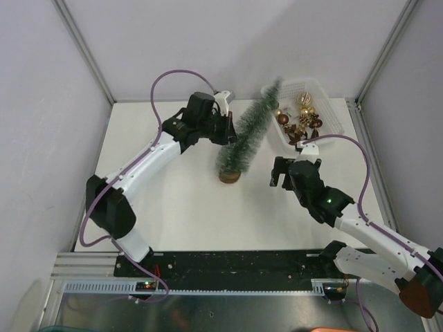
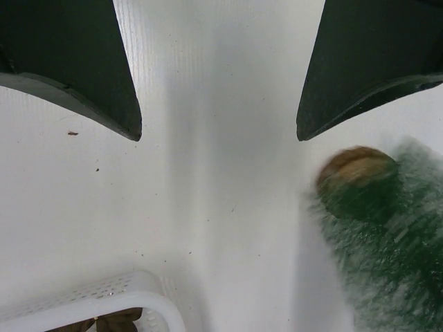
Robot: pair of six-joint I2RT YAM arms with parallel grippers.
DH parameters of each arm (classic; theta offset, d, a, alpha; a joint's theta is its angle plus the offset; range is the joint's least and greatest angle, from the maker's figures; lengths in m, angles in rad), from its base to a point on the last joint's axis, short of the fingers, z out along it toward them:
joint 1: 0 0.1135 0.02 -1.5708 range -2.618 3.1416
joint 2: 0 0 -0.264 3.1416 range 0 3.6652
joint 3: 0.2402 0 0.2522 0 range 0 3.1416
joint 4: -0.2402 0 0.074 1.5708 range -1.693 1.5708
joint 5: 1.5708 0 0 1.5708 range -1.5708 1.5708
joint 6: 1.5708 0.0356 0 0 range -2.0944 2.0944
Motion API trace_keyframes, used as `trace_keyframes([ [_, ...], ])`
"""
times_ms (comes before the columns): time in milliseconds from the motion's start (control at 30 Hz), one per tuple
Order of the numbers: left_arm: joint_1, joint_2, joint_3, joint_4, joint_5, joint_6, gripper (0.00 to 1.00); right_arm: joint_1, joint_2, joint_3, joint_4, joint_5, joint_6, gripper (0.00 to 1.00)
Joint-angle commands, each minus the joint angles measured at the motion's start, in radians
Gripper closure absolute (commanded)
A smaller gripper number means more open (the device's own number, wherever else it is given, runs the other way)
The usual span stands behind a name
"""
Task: Decorate the small christmas tree
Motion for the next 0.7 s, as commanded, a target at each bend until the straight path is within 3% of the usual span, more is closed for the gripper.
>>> trace_keyframes([
  [0,-0.016,-0.094,-0.083,0.067,-0.014,0.042,0.94,-0.015,-0.039,0.002,0.037,0.013,-0.007,0.02],
  [233,-0.023,-0.122,-0.238,0.117,0.013,-0.009,0.94,-0.026,-0.059,0.002,0.039,-0.005,-0.007,0.02],
  [667,-0.032,-0.131,-0.162,0.121,0.160,-0.117,0.95,-0.026,-0.079,0.002,0.070,-0.026,0.002,0.02],
])
